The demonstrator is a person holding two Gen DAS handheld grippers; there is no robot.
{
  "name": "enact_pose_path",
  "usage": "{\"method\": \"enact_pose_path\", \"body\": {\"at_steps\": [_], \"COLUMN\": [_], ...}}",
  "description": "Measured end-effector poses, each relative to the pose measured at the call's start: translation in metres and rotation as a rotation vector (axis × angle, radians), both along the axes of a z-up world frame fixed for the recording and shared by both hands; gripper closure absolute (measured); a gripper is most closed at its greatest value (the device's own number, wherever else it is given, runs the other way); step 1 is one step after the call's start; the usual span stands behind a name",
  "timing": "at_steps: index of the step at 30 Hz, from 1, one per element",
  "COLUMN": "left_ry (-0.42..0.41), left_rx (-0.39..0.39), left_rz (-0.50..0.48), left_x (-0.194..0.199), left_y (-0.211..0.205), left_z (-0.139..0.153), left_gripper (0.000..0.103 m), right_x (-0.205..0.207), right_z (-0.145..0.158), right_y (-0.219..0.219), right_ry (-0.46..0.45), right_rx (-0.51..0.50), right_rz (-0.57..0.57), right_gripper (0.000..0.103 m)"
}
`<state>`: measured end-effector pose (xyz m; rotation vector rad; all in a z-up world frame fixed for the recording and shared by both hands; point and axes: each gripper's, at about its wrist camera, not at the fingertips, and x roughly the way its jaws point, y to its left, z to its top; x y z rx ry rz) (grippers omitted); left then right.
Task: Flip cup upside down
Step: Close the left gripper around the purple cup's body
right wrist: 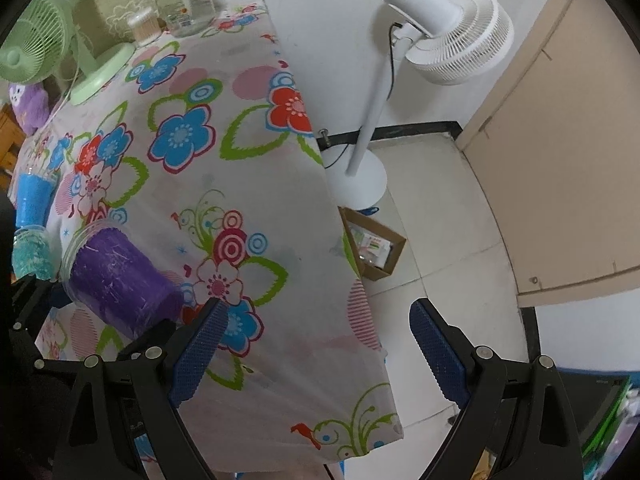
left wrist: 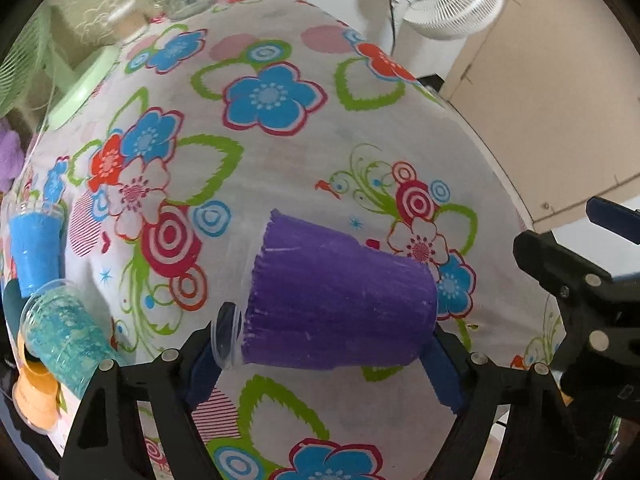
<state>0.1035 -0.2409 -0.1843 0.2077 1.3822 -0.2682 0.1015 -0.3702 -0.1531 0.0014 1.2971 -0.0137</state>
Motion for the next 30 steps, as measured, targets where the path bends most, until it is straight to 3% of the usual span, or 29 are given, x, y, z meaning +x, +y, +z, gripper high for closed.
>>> {"method": "enact_pose_path", "body": {"at_steps": [7,16,21,26,30], "left_ry": [-0.029,-0.011,0.005,0.008,0.012], "left_rx": [-0.019,-0.036,-0.049,-0.054,-0.069], "left_rz": [0.177,0.593,0.797,0.836,0.802], "left_x": [-0.003,-0.017,-0.036,-0.038,-0.032], "left_y": [0.032,0.1,0.119,0.119,0.112], "left_z": [0.019,0.027,0.023,0.02,0.016], "left_gripper": [0.017,0.017,0.017,0.017,0.016], "right_x": [0.014,0.031,0.036,0.044,0.047], "right_z": [0.016,0.022,0.02,0.014,0.011], "right_y": [0.031,0.091,0.114,0.122,0.121], "right_ry": [-0.033,-0.033,-0.029,-0.015,-0.006], "right_rx": [0.013,0.043,0.047,0.036,0.028], "right_rz": [0.11,0.317,0.388,0.415,0.413], "right_gripper": [0.009,0.009,0.009,0.009,0.009]}}
